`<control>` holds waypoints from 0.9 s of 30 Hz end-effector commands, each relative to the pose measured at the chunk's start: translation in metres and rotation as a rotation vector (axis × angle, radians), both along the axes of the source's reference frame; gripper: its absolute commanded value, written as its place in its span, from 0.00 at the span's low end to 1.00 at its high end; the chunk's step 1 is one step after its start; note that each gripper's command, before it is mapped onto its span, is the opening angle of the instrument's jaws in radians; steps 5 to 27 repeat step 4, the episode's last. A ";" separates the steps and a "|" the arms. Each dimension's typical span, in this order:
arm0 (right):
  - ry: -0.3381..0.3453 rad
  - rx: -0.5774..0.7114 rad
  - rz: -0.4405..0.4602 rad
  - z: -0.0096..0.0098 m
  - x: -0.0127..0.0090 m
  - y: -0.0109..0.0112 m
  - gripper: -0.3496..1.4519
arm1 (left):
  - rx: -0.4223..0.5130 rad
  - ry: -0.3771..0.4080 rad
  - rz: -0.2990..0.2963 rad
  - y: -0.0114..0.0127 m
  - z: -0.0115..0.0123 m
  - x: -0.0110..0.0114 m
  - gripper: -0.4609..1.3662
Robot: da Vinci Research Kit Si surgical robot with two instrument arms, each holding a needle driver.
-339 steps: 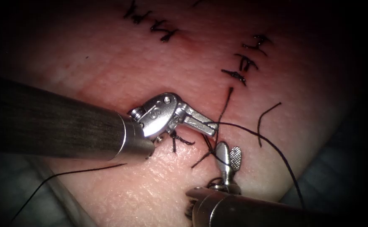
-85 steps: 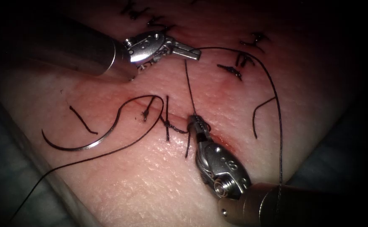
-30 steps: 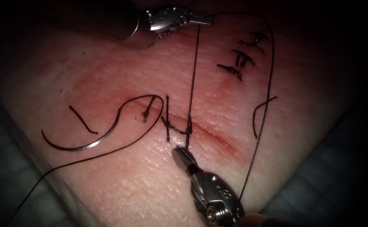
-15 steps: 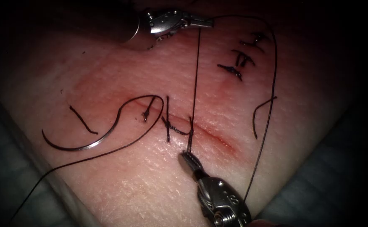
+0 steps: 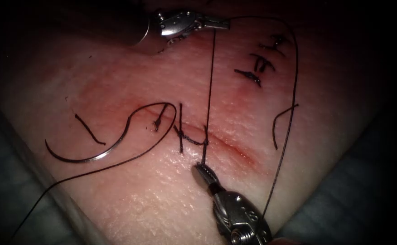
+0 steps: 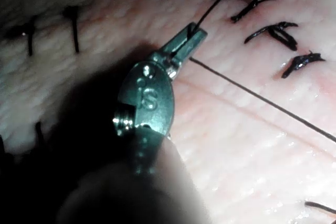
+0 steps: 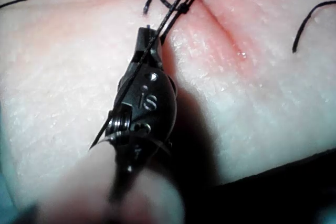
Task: Wound Closure
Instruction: Secure the knot by pulling up with the left arm and down with the right.
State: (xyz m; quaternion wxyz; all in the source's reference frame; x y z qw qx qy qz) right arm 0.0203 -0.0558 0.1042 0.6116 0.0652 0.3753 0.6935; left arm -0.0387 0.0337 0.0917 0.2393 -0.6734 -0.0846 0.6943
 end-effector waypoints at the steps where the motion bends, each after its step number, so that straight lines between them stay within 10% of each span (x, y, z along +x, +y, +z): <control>1: -0.003 -0.004 -0.004 0.0000 0.0000 0.0000 0.00 | 0.000 -0.001 0.002 0.0000 0.0000 0.0000 0.06; 27: -0.003 -0.004 -0.004 0.0000 0.0001 0.0000 0.00 | 0.000 -0.001 0.002 0.0000 0.0000 0.0001 0.06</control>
